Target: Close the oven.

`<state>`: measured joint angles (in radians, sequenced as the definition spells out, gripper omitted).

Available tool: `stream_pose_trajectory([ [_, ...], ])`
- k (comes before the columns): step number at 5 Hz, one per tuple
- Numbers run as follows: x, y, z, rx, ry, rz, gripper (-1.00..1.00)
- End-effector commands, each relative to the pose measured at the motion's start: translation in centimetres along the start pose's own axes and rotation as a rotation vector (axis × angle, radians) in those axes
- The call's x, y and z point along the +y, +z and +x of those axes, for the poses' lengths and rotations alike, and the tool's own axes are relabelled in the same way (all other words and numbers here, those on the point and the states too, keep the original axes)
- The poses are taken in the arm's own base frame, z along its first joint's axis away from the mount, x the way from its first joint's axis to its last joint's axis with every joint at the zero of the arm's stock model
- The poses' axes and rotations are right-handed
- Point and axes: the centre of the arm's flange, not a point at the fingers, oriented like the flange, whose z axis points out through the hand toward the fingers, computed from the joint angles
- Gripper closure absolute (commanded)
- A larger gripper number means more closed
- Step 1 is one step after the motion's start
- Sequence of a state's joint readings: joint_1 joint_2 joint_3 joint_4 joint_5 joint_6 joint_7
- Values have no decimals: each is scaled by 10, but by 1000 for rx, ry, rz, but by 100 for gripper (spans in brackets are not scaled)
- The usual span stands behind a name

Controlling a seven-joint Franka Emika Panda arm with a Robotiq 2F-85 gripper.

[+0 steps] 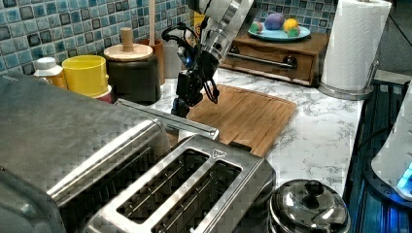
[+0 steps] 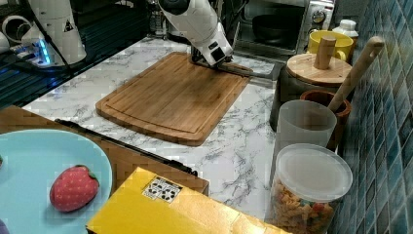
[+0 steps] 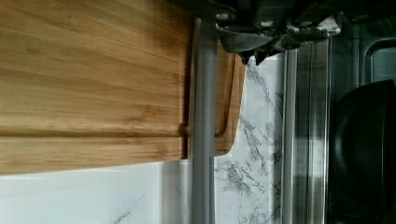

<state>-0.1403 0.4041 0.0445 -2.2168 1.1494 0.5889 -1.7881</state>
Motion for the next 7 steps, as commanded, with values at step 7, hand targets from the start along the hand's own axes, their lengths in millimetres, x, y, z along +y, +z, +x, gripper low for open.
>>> stream_pose_trajectory([
  [7, -338, 21, 51, -9, -210, -212, 100],
])
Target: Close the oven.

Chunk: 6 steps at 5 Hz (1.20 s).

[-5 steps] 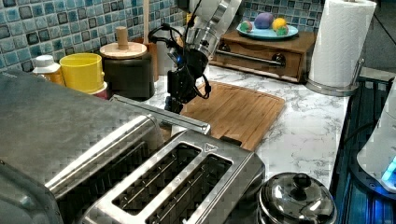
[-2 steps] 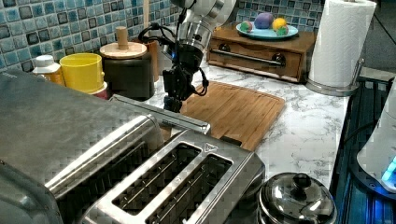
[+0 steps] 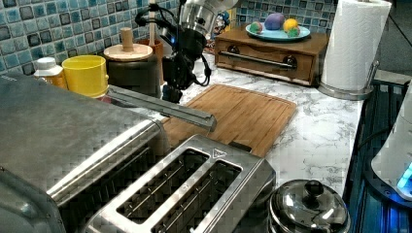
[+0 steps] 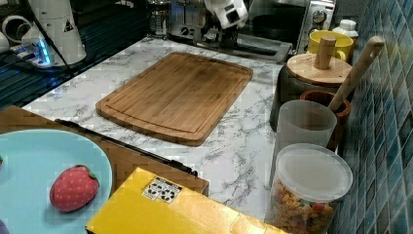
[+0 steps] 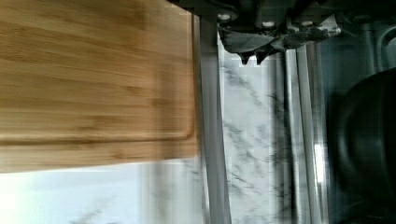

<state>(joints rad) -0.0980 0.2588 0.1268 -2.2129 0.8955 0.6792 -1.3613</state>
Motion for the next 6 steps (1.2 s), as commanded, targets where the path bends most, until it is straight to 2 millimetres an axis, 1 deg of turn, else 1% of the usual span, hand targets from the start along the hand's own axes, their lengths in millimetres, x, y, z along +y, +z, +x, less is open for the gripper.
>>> stream_pose_trajectory([
  [1, -282, -7, 11, 76, -253, -185, 100],
  [2, -300, 7, 15, 74, -182, -294, 100],
  [3, -322, 10, 14, 109, -146, -381, 100],
  [4, -348, 3, 9, 113, -104, -434, 100],
  [5, -373, -8, -4, 152, -115, -459, 100],
  [6, -389, 2, -8, 154, -131, -528, 100],
])
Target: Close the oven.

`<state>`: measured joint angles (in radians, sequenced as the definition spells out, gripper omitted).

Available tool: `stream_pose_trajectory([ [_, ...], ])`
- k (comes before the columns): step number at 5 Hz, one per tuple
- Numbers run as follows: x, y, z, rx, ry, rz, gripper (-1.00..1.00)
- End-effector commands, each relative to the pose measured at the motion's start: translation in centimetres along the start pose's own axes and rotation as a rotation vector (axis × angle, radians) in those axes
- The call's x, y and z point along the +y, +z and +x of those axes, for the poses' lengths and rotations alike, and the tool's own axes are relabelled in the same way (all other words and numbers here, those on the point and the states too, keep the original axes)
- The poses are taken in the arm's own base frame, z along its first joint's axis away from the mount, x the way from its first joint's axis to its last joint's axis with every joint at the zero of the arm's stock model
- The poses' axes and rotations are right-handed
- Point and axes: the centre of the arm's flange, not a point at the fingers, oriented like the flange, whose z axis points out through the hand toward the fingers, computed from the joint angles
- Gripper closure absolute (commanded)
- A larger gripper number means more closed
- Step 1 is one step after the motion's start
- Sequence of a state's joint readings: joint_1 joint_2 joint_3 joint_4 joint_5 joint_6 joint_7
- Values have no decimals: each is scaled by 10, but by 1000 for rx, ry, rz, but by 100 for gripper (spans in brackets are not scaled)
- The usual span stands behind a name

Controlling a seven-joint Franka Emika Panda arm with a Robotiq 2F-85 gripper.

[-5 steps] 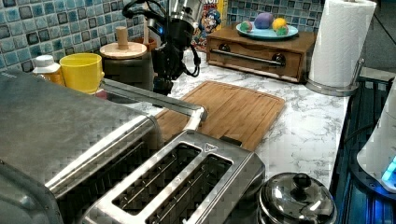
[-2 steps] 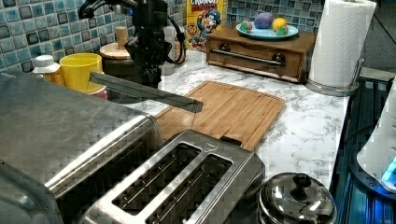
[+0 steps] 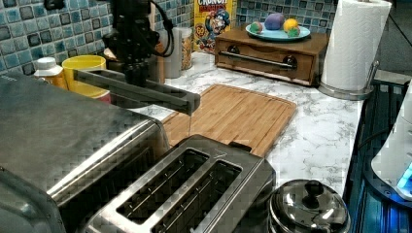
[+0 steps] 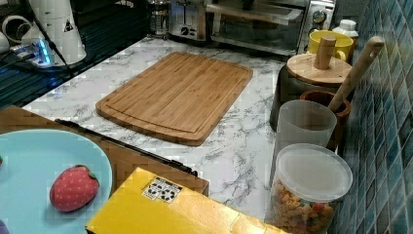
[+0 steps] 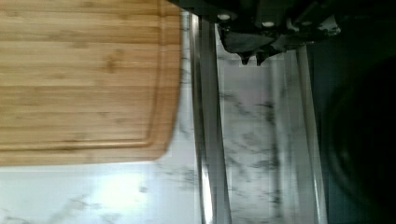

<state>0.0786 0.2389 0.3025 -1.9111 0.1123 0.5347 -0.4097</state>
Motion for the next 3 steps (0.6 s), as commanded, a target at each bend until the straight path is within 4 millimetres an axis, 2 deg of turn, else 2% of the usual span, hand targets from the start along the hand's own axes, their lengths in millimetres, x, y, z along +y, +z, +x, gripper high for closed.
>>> stream_pose_trajectory([
  [1, -134, -112, -42, 308, -50, -31, 100],
  [2, -136, -130, -48, 380, 6, -120, 100],
  [3, -122, -137, -46, 370, 40, -105, 100],
])
